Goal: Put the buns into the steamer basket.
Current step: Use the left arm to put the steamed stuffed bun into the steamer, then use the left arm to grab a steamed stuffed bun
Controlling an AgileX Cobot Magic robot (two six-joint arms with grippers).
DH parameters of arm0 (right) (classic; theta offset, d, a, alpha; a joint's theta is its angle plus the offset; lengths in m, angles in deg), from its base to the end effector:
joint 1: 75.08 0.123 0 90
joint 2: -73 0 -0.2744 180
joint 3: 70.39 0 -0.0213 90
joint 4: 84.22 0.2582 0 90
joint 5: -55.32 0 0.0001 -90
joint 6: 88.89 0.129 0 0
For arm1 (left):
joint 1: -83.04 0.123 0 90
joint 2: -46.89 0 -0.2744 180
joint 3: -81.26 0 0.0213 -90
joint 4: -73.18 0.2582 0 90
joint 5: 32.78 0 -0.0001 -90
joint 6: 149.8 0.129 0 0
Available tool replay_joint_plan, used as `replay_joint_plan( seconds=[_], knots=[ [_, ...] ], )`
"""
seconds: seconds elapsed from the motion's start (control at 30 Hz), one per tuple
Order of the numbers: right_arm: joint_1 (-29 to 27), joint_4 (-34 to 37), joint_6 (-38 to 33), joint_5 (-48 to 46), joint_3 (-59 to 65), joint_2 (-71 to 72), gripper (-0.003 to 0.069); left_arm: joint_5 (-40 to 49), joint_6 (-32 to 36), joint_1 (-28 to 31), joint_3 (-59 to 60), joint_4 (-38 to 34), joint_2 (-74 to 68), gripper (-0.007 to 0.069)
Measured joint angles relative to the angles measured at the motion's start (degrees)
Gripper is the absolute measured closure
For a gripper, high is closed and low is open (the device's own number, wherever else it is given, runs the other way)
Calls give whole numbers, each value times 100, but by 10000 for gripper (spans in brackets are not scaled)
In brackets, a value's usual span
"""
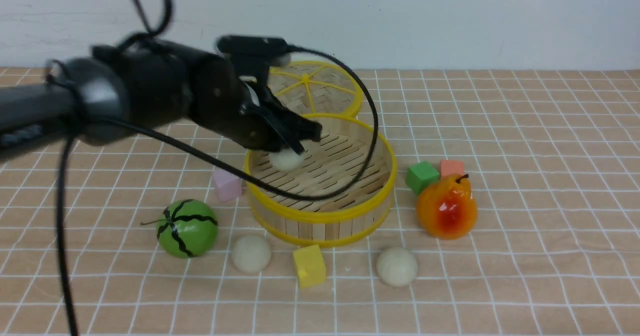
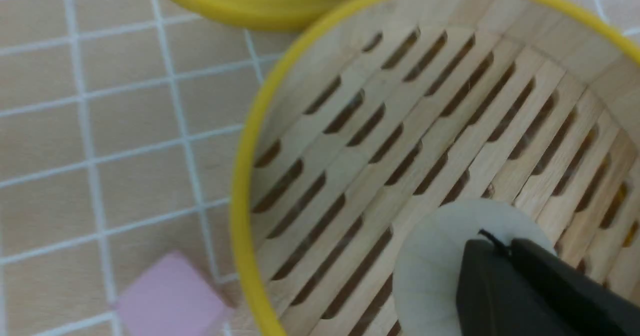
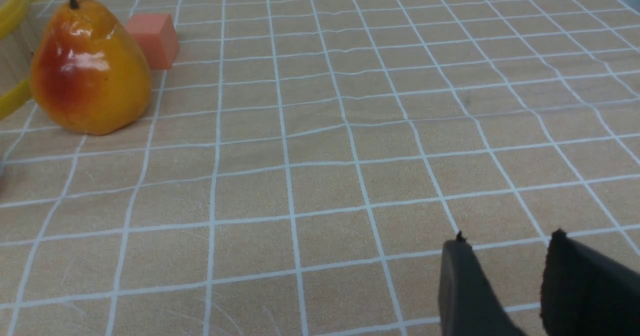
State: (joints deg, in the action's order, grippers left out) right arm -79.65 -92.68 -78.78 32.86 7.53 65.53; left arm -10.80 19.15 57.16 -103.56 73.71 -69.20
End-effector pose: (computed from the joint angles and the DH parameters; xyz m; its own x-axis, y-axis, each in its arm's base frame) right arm 0.1054 -0.0157 0.1616 -0.2964 0.0636 -0.9530 0.1449 0.9892 0.0210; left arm 0.4167 -0.2017 0.2072 -0.6856 0.1289 -0.7165 0.3139 0.9404 -0.1311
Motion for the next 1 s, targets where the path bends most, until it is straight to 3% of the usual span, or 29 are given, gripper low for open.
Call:
replay_joint_plan(
  seconds=[0.23,0.53,0.63,0.83,1.0],
  knots=[
    [0,0,0,0,0,0,418,66,-453,-12,0,0,-539,533],
    [0,0,0,0,0,0,418,390,-534,-14,0,-12,-43,195],
    [0,0,0,0,0,0,418,865,-534,-14,-6,-12,634,131],
    [0,0,0,0,0,0,418,1994,-534,-14,-102,-53,1976,118],
    [0,0,0,0,0,0,418,2888,-534,-14,218,-245,3343,165]
  ],
)
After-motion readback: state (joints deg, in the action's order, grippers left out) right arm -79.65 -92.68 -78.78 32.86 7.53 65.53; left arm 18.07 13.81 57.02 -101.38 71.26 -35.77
